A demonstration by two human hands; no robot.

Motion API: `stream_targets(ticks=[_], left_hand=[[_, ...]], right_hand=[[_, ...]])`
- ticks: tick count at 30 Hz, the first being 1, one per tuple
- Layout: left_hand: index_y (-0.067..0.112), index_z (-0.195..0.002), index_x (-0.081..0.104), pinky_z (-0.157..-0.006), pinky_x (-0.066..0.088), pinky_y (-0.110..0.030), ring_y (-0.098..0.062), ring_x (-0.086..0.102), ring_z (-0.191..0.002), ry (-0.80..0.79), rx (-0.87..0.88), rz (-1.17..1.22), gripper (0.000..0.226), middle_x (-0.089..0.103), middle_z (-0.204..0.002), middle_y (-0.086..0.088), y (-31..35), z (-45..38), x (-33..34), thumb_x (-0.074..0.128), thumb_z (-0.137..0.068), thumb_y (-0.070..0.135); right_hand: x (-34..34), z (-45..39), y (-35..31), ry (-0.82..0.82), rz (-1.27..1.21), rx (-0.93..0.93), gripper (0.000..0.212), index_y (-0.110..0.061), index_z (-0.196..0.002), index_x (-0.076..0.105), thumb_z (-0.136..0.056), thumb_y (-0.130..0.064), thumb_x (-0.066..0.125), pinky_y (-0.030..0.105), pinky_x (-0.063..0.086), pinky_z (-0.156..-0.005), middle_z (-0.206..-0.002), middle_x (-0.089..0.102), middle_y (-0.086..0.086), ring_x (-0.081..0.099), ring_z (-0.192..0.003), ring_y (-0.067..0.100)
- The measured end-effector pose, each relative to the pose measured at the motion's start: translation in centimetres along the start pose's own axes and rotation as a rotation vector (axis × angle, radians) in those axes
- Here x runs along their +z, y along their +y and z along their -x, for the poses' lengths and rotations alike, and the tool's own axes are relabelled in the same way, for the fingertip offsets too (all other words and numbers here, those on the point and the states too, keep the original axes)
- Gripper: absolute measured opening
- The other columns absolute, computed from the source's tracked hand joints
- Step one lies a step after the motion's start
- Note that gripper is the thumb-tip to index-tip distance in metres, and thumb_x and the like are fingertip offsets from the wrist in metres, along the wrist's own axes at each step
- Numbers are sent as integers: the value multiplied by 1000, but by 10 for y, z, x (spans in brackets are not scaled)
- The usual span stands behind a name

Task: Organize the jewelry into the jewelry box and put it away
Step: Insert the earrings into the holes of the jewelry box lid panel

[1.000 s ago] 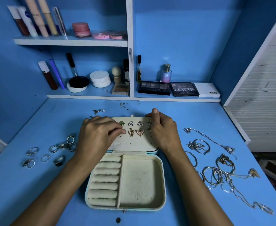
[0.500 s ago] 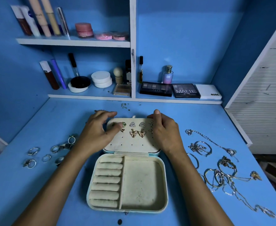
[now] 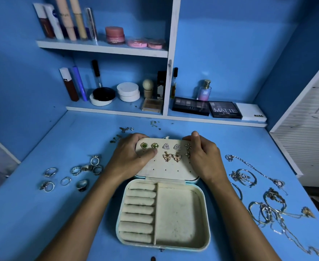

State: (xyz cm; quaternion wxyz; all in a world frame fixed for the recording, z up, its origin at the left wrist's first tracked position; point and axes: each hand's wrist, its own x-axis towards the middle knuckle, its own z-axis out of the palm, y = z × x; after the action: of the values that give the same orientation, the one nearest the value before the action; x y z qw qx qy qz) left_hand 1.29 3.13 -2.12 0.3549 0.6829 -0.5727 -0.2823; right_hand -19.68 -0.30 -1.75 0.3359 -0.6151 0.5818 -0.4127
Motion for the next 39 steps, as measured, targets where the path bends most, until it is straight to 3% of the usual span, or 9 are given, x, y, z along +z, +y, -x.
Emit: stream_targets(ticks=[6, 9, 11, 14, 18, 21, 27, 30, 39], left_hand=[[35, -121, 55, -106, 37, -36, -13, 42, -125, -10, 19, 2, 52, 46, -114, 14, 0, 2, -1, 65, -74, 55], [35, -121, 55, -107, 37, -36, -13, 41, -125, -4, 16, 7, 57, 48, -114, 14, 2, 3, -1, 60, -69, 59], [31, -123, 55, -106, 36, -34, -13, 40, -125, -2, 27, 7, 53, 43, -104, 22, 2, 3, -1, 65, -76, 54], [28, -125, 56, -105, 35, -31, -14, 41, -125, 10, 42, -1, 44, 39, -98, 26, 3, 5, -2, 70, -85, 41], [26, -126, 56, -103, 34, -28, -15, 41, -124, 20, 56, -6, 45, 36, -95, 27, 6, 6, -3, 70, -86, 40], [26, -124, 56, -101, 34, -27, -14, 40, -122, 15, 60, -9, 53, 37, -93, 28, 7, 7, -3, 65, -79, 52], [26, -124, 56, -98, 33, -26, -16, 41, -123, 19, 72, -21, 57, 43, -106, 16, 7, 7, -3, 63, -77, 55], [25, -126, 56, -100, 34, -28, -17, 40, -124, 30, 76, -21, 46, 41, -106, 15, 7, 7, -3, 69, -86, 42], [24, -127, 55, -100, 34, -27, -17, 41, -124, 43, 88, -25, 47, 41, -107, 14, 6, 7, -3, 70, -86, 41]], right_hand=[[-2, -13, -12, -60, 78, 40, 42, -21, -90, 75, -104, -42, 42, 10, 42, -65, -80, 69, -15, 61, -79, -2], [-1, -30, -21, -97, 176, 33, 39, -12, -86, 75, -101, -39, 51, 26, 51, -74, -84, 75, 3, 67, -83, 21], [3, -45, -26, -124, 221, 28, 33, -11, -85, 75, -99, -35, 56, 31, 53, -77, -86, 75, 8, 68, -84, 26], [13, -69, -32, -187, 328, -48, 25, -11, -87, 74, -98, -27, 59, 25, 52, -75, -89, 74, 4, 67, -85, 21], [28, -93, -35, -284, 508, -204, 14, -15, -94, 76, -96, -20, 63, 8, 40, -63, -90, 71, -4, 61, -83, 12], [39, -107, -37, -320, 622, -269, 16, -15, -100, 77, -93, -15, 63, 19, 44, -76, -100, 75, 2, 66, -92, 16], [58, -119, -45, -347, 843, -333, 23, -25, -105, 76, -93, -20, 56, 37, 57, -81, -107, 73, 3, 67, -97, 27], [64, -120, -47, -348, 914, -349, 25, -31, -107, 74, -94, -24, 54, 32, 55, -75, -111, 72, 1, 66, -98, 28], [68, -118, -49, -297, 957, -341, 24, -30, -107, 70, -96, -25, 49, 29, 42, -68, -110, 69, 4, 64, -97, 29]])
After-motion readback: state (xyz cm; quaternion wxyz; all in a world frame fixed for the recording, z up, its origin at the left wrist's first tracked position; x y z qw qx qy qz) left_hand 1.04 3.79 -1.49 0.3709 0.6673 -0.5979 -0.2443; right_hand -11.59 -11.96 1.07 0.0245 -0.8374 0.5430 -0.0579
